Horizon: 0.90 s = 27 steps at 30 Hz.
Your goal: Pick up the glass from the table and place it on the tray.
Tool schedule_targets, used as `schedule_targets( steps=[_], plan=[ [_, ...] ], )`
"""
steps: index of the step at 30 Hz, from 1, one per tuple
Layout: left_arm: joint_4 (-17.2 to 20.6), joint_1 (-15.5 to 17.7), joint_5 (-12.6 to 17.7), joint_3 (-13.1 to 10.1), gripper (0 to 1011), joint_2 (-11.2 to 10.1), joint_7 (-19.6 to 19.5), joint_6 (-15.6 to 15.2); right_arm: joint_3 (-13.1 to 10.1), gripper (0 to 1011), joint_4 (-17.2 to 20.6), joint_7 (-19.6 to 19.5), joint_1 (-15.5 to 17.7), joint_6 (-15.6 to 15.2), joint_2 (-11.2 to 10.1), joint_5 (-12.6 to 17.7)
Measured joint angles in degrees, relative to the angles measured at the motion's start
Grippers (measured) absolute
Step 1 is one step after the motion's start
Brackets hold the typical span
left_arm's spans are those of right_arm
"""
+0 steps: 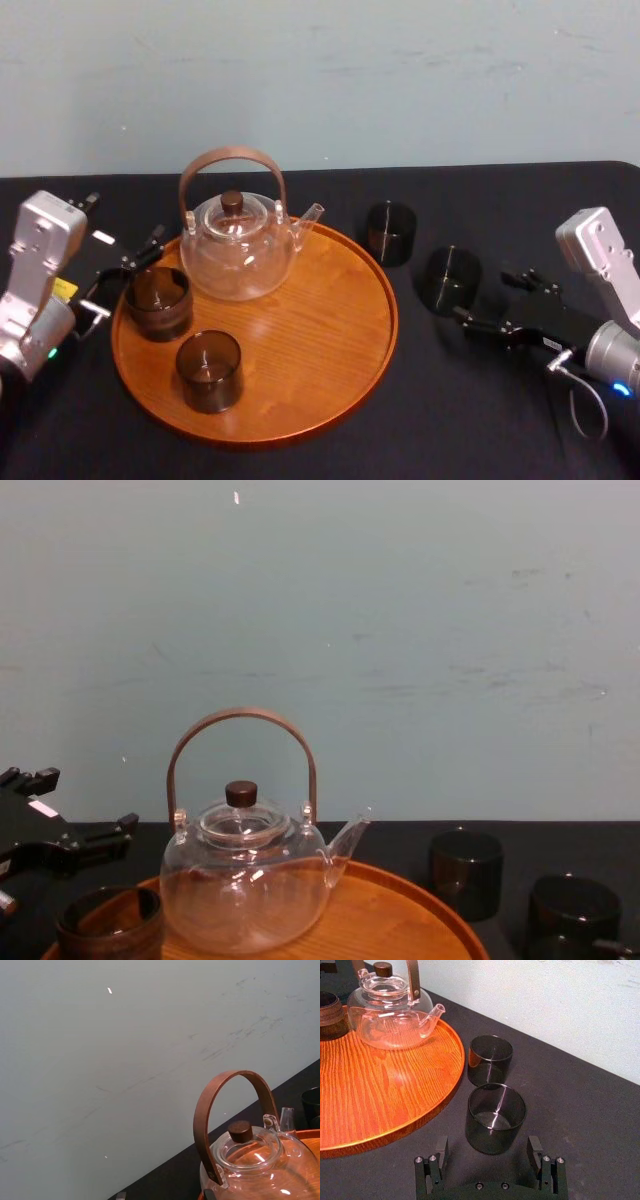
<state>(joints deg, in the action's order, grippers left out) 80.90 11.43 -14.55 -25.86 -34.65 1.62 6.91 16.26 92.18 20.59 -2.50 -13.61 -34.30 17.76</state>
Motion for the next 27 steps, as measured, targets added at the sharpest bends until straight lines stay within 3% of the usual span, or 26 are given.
schedule_targets(
  steps=[27],
  plan=[
    [0.0, 0.0, 0.0, 0.0, 1001, 0.0, 0.0, 0.0, 1.4, 1002, -6.2, 2.8, -6.5, -2.0, 4.1, -0.4]
  ],
)
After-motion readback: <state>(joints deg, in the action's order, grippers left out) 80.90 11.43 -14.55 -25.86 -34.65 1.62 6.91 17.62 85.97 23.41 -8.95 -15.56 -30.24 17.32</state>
